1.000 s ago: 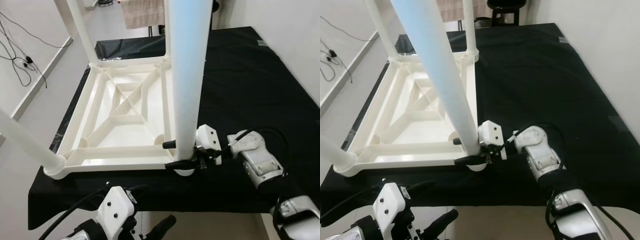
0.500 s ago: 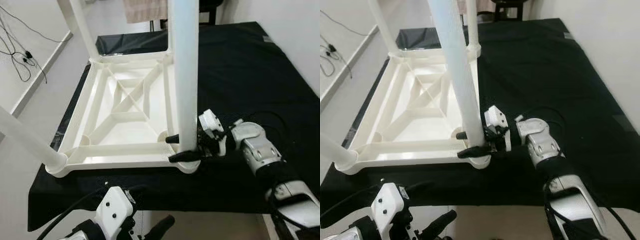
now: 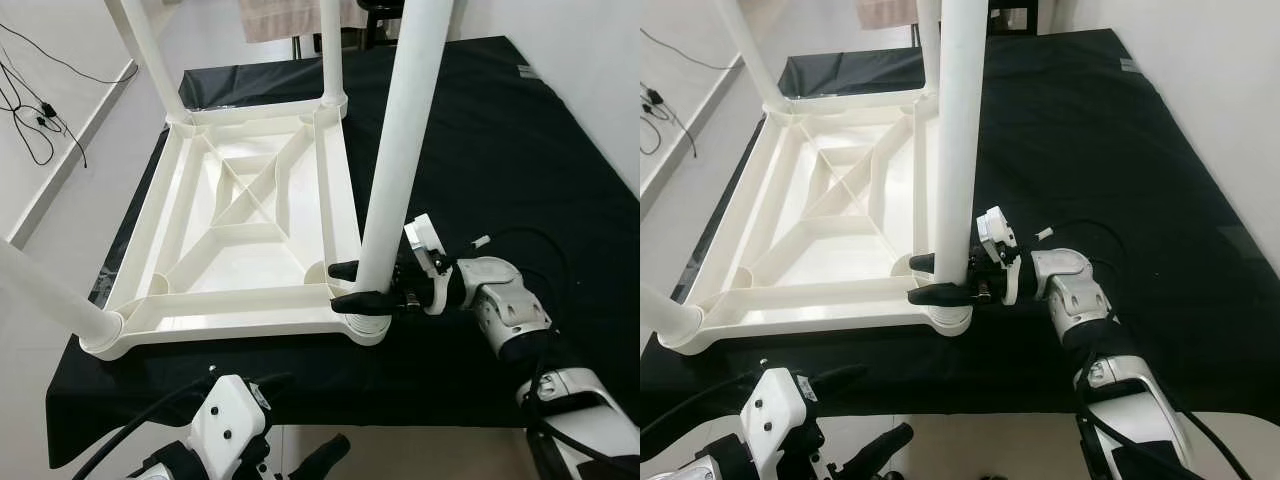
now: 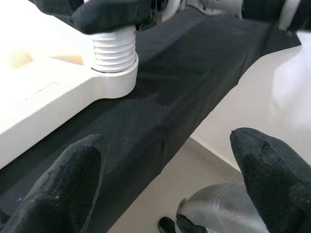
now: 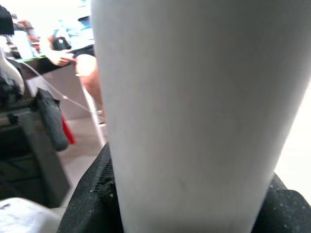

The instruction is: Building children table

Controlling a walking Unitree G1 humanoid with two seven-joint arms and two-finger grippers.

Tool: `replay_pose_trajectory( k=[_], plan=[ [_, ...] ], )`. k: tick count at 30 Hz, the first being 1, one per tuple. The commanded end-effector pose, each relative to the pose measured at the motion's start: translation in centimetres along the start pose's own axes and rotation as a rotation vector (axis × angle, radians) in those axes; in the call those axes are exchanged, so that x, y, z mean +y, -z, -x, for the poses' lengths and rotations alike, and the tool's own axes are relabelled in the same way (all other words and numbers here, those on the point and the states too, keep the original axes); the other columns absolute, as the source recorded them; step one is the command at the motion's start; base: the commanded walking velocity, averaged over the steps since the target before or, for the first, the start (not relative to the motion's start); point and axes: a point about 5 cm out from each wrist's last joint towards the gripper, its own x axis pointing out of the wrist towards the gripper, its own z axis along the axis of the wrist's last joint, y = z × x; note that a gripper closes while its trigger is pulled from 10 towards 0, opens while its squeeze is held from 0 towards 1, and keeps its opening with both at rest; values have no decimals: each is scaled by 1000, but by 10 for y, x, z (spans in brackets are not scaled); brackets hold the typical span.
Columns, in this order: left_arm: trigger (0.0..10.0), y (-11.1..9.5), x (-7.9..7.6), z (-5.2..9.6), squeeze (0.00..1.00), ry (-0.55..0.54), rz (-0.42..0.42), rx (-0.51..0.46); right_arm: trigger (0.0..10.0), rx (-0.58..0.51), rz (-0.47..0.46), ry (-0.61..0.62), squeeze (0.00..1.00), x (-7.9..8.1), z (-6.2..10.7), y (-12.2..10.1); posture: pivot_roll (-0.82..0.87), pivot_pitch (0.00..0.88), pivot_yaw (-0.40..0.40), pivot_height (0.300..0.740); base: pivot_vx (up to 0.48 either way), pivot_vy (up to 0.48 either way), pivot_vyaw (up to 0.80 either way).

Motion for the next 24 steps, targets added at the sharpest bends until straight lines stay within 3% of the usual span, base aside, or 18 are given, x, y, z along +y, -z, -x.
replay_pose_trajectory(
  k=[1, 9, 14, 24],
  plan=[
    [10000, 2, -1, 3, 0, 12, 5, 24, 10000, 129, -71, 102, 0, 8, 8, 34, 122, 234, 61, 740, 0, 0, 0],
    [10000, 2, 0, 2, 0, 14, 5, 24, 10000, 226, -11, 121, 0, 17, 15, 48, 118, 236, 64, 740, 0, 0, 0],
    [10000, 1, 0, 2, 0, 15, 5, 24, 10000, 336, 38, 46, 0, 21, 21, 52, 117, 238, 64, 740, 0, 0, 0],
    [10000, 1, -1, 2, 0, 15, 6, 23, 10000, 375, 33, -27, 0, 20, 20, 48, 118, 240, 64, 740, 0, 0, 0]
  ],
)
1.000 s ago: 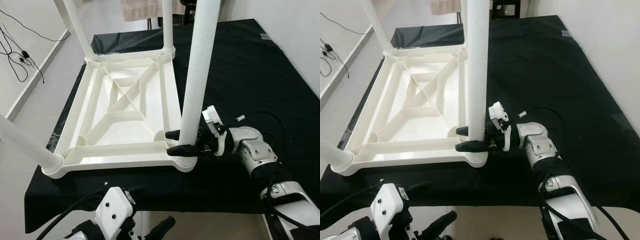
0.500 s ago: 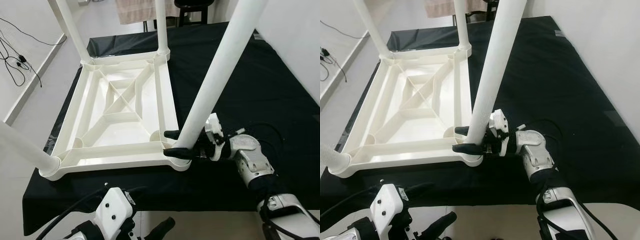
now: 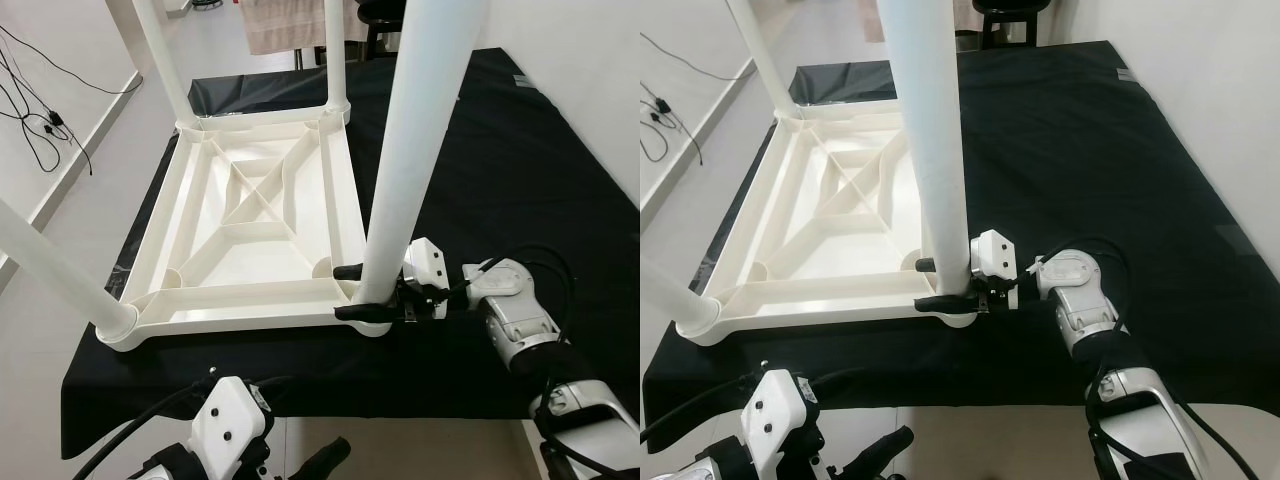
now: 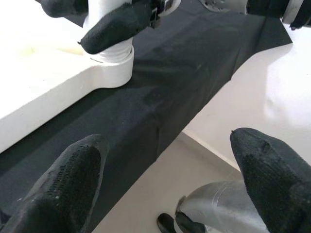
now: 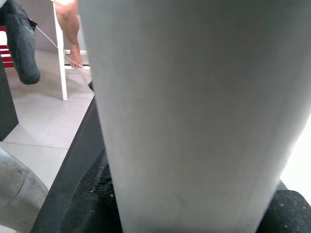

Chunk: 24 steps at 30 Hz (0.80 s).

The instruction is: Building children table

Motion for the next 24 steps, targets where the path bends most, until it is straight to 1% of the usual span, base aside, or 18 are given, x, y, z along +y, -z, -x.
replay_pose_trajectory(
  k=[1, 2, 3, 4, 5, 6, 7, 9, 13, 18, 23, 24],
  plan=[
    [10000, 1, -1, 3, 0, 8, 0, 18, 10000, 167, -222, -79, 0, 29, 4, 45, 118, 240, 64, 740, 0, 0, 0],
    [10000, 1, -1, 3, 0, 8, 0, 18, 10000, 167, -222, -79, 0, 29, 4, 45, 118, 240, 64, 740, 0, 0, 0],
    [10000, 0, -1, 3, 0, 9, 1, 18, 10000, 127, -276, -57, 0, 24, 2, 42, 117, 242, 62, 740, 0, 0, 0],
    [10000, 0, -1, 3, 0, 8, 2, 17, 10000, 110, -303, -39, 0, 21, 2, 41, 117, 242, 62, 740, 0, 0, 0],
    [10000, 0, -1, 3, 0, 8, 2, 17, 10000, 85, -357, -12, 0, 18, 1, 41, 117, 244, 63, 740, 0, 0, 0],
    [10000, 0, -1, 3, 0, 8, 3, 17, 10000, 70, -391, 5, 0, 17, 0, 41, 116, 244, 62, 740, 0, 0, 0],
    [10000, 0, -1, 3, 0, 8, 3, 17, 10000, 70, -391, 5, 0, 17, 0, 41, 116, 244, 62, 740, 0, 0, 0],
    [10000, 0, -1, 3, 0, 8, 3, 16, 10000, 43, -432, 20, 0, 16, -2, 41, 115, 245, 61, 740, 0, 0, 0],
    [10000, 0, -1, 2, 0, 9, 4, 16, 10000, 22, -451, 30, 0, 17, -3, 42, 117, 245, 61, 740, 0, 0, 0],
    [10000, -1, -2, 2, 0, 8, 3, 16, 10000, 8, -447, 60, 0, 22, -6, 47, 119, 247, 63, 740, 0, 0, 0],
    [10000, -1, -2, 3, 0, 9, 5, 16, 10000, 15, -444, 96, 0, 21, -7, 47, 116, 247, 61, 740, 0, 0, 0],
    [10000, -1, -2, 3, 0, 10, 6, 16, 10000, 32, -429, 114, 0, 20, -7, 47, 115, 248, 61, 740, 0, 0, 0]
  ],
)
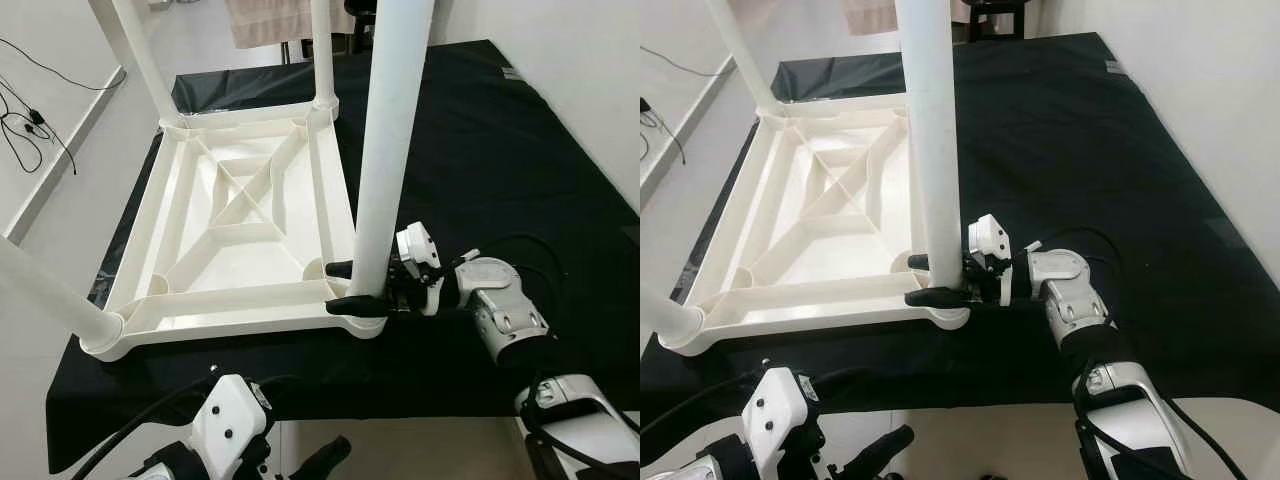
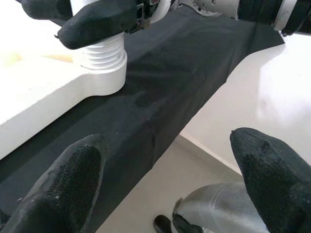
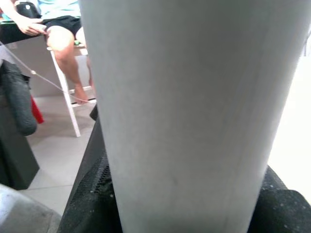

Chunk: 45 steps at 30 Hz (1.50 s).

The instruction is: Building children table

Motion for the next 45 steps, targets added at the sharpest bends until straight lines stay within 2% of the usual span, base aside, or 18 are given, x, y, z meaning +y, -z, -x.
replay_pose_trajectory(
  k=[1, 3, 6, 7, 8, 9, 11, 12, 13, 23, 27, 35, 36, 39, 42, 43, 44, 45],
  plan=[
    [10000, 1, -2, 3, 0, 6, 1, 20, 10000, 178, -178, 146, 0, 12, 9, 48, 114, 247, 55, 740, 0, 0, 0],
    [10000, 1, -2, 2, 0, 7, 1, 20, 10000, 214, -162, 182, 0, 10, 9, 49, 114, 247, 55, 740, 0, 0, 0],
    [10000, 2, -3, 2, 0, 7, -1, 21, 10000, 421, -87, 463, 0, 6, 16, 54, 111, 249, 35, 740, 0, 0, 0],
    [10000, 2, -3, 2, 0, 7, -1, 21, 10000, 421, -87, 463, 0, 6, 16, 54, 111, 249, 35, 740, 0, 0, 0],
    [10000, 2, -4, 3, 0, 4, -2, 22, 10000, 410, -88, 683, 0, 7, 17, 46, 111, 248, 12, 740, 0, 0, 0],
    [10000, 2, -4, 3, 0, 4, -2, 22, 10000, 410, -88, 683, 0, 7, 17, 46, 111, 248, 12, 740, 0, 0, 0],
    [10000, 3, -3, 3, 0, -10, -3, 24, 10000, 291, -162, 1050, 0, 49, 5, 24, 104, 243, 14, 740, 0, 0, 0],
    [10000, 4, -3, 3, 0, -13, -6, 24, 10000, 259, -168, 1173, 0, 66, 7, 17, 104, 238, 29, 740, 0, 0, 0],
    [10000, 4, -2, 2, 0, -14, -7, 24, 10000, 241, -160, 1212, 0, 74, 5, 13, 105, 236, 32, 740, 0, 0, 0],
    [10000, 7, 3, -2, 0, 9, -21, 29, 10000, 230, -265, 1303, 0, 74, 3, 23, 88, 206, 34, 740, 0, 0, 0],
    [10000, 7, 4, -4, 0, 2, -24, 25, 10000, 261, -302, 1367, 0, 84, 6, 17, 86, 200, 40, 740, 0, 0, 0],
    [10000, 8, 6, -5, 0, 3, -31, 26, 10000, 147, -289, 1254, 0, 85, 3, 10, 85, 195, 47, 740, 0, 0, 0],
    [10000, 8, 6, -6, 0, 3, -31, 26, 10000, 84, -302, 1181, 1000, 85, 1, 5, 83, 192, 44, 740, 0, 0, 0],
    [10000, 9, 7, -7, 0, 1, -30, 23, 10000, -97, -315, 926, 1000, 88, -10, -17, 81, 189, 42, 740, 0, 0, 0],
    [10000, 10, 7, -7, 0, 0, -30, 22, 10000, -124, -311, 872, 1000, 88, -11, -22, 80, 188, 42, 740, 0, 0, 0],
    [10000, 10, 7, -8, 0, 0, -30, 22, 10000, -129, -258, 804, 1000, 86, -11, -27, 83, 180, 39, 740, 0, 0, 0],
    [10000, 11, 7, -9, 0, 0, -31, 22, 10000, -126, -199, 729, 643, 82, -10, -32, 84, 173, 37, 740, 0, 0, 0],
    [10000, 11, 7, -10, 0, 0, -33, 22, 10000, -113, -144, 670, 514, 77, -9, -36, 84, 173, 37, 740, 0, 0, 0]
  ],
)
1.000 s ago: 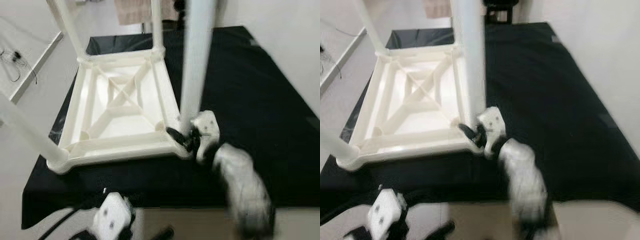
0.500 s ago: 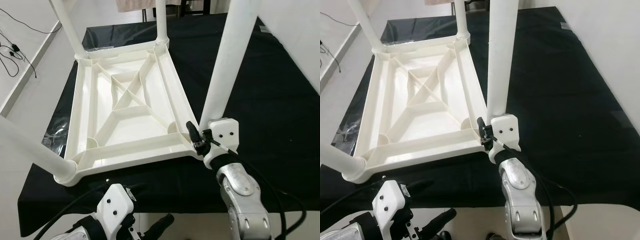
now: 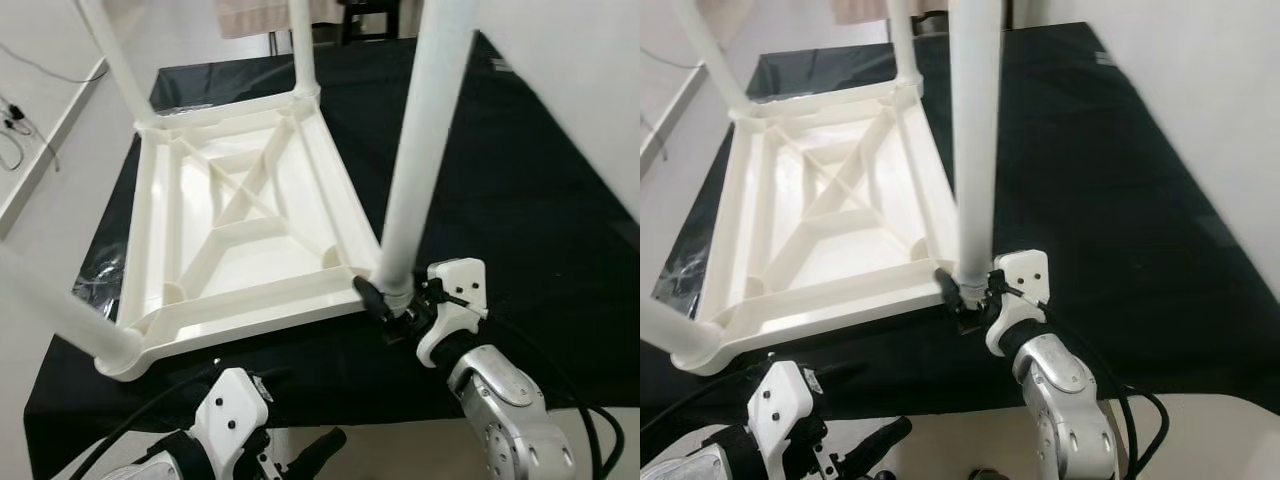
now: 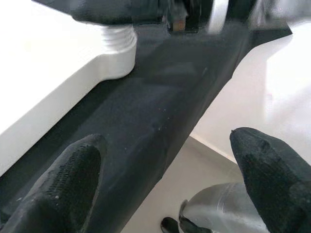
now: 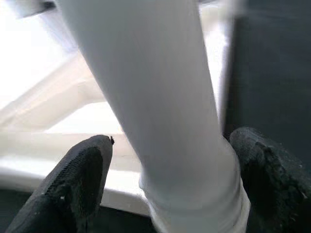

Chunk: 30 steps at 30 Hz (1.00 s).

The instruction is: Building children table

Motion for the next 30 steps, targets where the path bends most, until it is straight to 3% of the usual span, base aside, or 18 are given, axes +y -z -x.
replay_pose_trajectory(
  k=[1, 8, 9, 11, 13, 16, 17, 18, 19, 20, 30],
  plan=[
    [10000, 6, -2, -2, 0, 5, 11, 19, 10000, -51, 57, -155, 0, 5, -8, -11, 86, 164, 30, 740, 0, 0, 0],
    [10000, 10, 0, -8, 0, -4, 4, 14, 10000, -35, 171, -335, 0, -26, -31, -23, 82, 132, 6, 740, 0, 0, 0],
    [10000, 11, 1, -10, 0, -10, 2, 10, 10000, -45, 155, -382, 0, -31, -39, -26, 88, 123, -3, 740, 0, 0, 0],
    [10000, 11, 1, -10, 0, -10, 2, 10, 10000, -45, 155, -382, 0, -31, -39, -26, 88, 123, -3, 740, 0, 0, 0],
    [10000, 13, 4, -15, 0, -29, -5, -1, 10000, -42, 125, -521, 0, -37, -56, -30, 104, 100, -20, 740, 0, 0, 0],
    [10000, 13, 4, -16, 0, -39, -5, -6, 10000, -19, 125, -573, 0, -42, -60, -27, 109, 96, -26, 740, 0, 0, 0],
    [10000, 13, 5, -16, 0, -42, -4, -9, 9020, -10, 122, -585, 0, -43, -61, -26, 111, 93, -27, 740, 0, 0, 0],
    [10000, 14, 6, -16, 0, -47, -6, -12, 4706, 7, 113, -593, 0, -48, -63, -23, 116, 85, -30, 740, 0, 0, 0],
    [10000, 14, 6, -16, 0, -47, -6, -12, 4706, 7, 113, -593, 0, -48, -63, -23, 116, 85, -30, 740, 0, 0, 0],
    [10000, 14, 6, -16, 0, -51, -7, -14, 0, 17, 107, -599, 0, -51, -65, -21, 116, 85, -30, 740, 0, 0, 0],
    [10000, 15, 14, -19, 0, -83, -31, -46, 0, 106, 95, -596, 0, -68, -57, 8, 110, 46, -40, 740, 0, 0, 0]
  ],
)
